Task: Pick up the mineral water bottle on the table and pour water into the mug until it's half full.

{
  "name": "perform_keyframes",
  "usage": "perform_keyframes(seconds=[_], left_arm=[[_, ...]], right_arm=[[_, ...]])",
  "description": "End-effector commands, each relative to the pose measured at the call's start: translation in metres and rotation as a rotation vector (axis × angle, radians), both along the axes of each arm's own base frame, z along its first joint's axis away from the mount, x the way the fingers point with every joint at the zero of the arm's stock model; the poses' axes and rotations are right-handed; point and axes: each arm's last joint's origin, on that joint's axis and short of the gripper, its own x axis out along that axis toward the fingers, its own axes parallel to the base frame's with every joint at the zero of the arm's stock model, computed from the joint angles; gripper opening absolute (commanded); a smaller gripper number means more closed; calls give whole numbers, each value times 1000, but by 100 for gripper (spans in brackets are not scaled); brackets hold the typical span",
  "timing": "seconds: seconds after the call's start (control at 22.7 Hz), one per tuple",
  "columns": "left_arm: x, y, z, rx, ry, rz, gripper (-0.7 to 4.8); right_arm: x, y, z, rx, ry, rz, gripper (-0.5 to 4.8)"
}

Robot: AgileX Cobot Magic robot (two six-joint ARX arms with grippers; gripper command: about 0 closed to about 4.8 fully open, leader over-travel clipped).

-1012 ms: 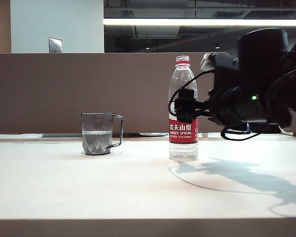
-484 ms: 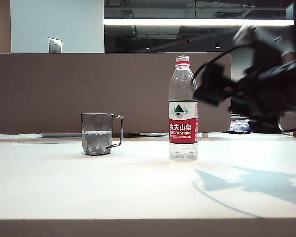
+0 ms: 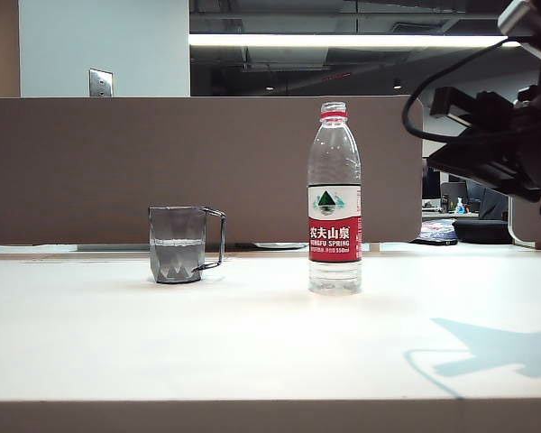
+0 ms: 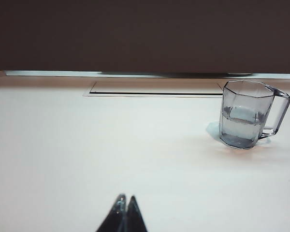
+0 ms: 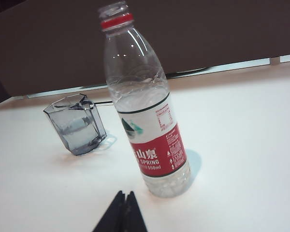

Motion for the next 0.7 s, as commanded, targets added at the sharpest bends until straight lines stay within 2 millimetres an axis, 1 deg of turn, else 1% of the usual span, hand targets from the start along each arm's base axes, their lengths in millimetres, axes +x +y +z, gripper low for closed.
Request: perform_keyframes(seconds=[0.04, 0.7], left_arm=[[0, 0, 2, 1, -12, -6, -5], [0, 0, 2, 1, -12, -6, -5]], right_arm=[[0, 1, 3, 12, -16, 5, -6], [0, 0, 3, 10, -13, 2, -6]])
